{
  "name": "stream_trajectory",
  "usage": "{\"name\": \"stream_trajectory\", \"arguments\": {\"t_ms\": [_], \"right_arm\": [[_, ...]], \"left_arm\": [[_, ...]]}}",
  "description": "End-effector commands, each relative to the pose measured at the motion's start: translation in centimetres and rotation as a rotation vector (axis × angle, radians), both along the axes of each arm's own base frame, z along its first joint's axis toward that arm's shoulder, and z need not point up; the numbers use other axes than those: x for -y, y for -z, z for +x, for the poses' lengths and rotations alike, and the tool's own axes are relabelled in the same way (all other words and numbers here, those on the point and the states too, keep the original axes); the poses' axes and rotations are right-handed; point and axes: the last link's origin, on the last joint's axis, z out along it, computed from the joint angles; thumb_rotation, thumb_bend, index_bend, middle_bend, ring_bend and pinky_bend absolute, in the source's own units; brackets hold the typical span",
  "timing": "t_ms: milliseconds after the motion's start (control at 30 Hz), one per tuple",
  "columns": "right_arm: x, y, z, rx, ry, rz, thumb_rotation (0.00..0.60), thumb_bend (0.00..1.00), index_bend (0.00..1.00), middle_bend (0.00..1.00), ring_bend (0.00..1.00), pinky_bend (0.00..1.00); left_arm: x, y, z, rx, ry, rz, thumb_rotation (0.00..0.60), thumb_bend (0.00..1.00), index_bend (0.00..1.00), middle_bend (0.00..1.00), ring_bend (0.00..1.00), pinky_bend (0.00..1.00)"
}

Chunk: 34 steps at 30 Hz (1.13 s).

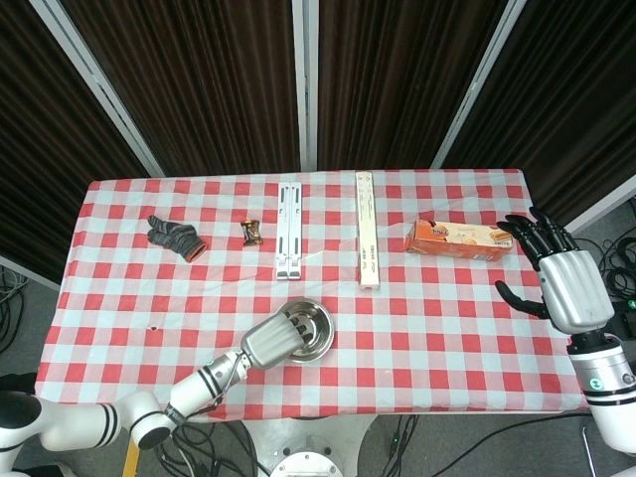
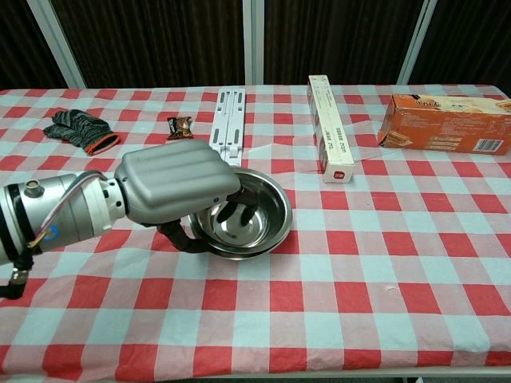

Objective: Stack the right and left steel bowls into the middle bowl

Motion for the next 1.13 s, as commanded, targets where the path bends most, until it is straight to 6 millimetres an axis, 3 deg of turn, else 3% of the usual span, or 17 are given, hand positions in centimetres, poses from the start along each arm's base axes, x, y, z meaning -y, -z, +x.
{"name": "stream_trajectory", "arguments": {"t_ms": [33, 200, 333, 467, 600, 800, 933, 1133], "right_arm": [[0.0, 0.0, 0.1, 0.0, -0.002, 0.001, 0.6, 0.2, 0.16, 0.15, 0.04, 0.17], [-0.2, 0.0, 0.3, -0.006, -0.005, 0.0, 0.6, 0.21, 0.16, 0.15, 0.04, 0.17], [-0.7, 0.2, -0.1, -0.019, 0.008, 0.01, 0.6, 0.2, 0.16, 0.15, 0.04, 0.17], [-1.7, 1.3, -1.8, -0.049, 0.052, 0.043, 0.6, 0.14, 0.16, 0.14, 0.03, 0.15], [-3.6, 3.3, -5.2, -0.147, 0.119, 0.024, 0.6, 0.1, 0.14, 0.1, 0.0, 0.07], [-6.9, 6.5, -10.1, -0.174, 0.208, 0.018, 0.6, 0.1, 0.07, 0.03, 0.0, 0.0], [-8.1, 7.0, -11.8, -0.186, 0.239, 0.012, 0.6, 0.1, 0.06, 0.02, 0.0, 0.0], [-8.5, 7.1, -12.3, -0.176, 0.247, 0.015, 0.6, 0.1, 0.06, 0.02, 0.0, 0.0]], "left_arm": [[-0.2, -1.2, 0.2, 0.013, 0.028, -0.001, 0.6, 0.1, 0.24, 0.43, 0.41, 0.52], [-1.2, -4.6, -0.3, 0.01, -0.004, 0.07, 0.6, 0.09, 0.24, 0.42, 0.38, 0.5], [-1.5, -8.8, -2.9, 0.008, -0.132, 0.178, 0.6, 0.09, 0.24, 0.4, 0.36, 0.48], [-0.9, -13.1, -7.9, 0.109, -0.382, 0.344, 0.6, 0.09, 0.25, 0.37, 0.31, 0.45], [1.5, -16.1, -14.5, 0.25, -0.641, 0.552, 0.6, 0.1, 0.25, 0.32, 0.24, 0.36], [5.3, -17.6, -19.9, 0.325, -0.777, 0.687, 0.6, 0.1, 0.25, 0.3, 0.22, 0.3], [6.9, -18.1, -21.1, 0.334, -0.787, 0.708, 0.6, 0.1, 0.25, 0.3, 0.22, 0.3], [8.5, -18.3, -21.6, 0.336, -0.799, 0.688, 0.6, 0.1, 0.26, 0.3, 0.22, 0.3]]}}
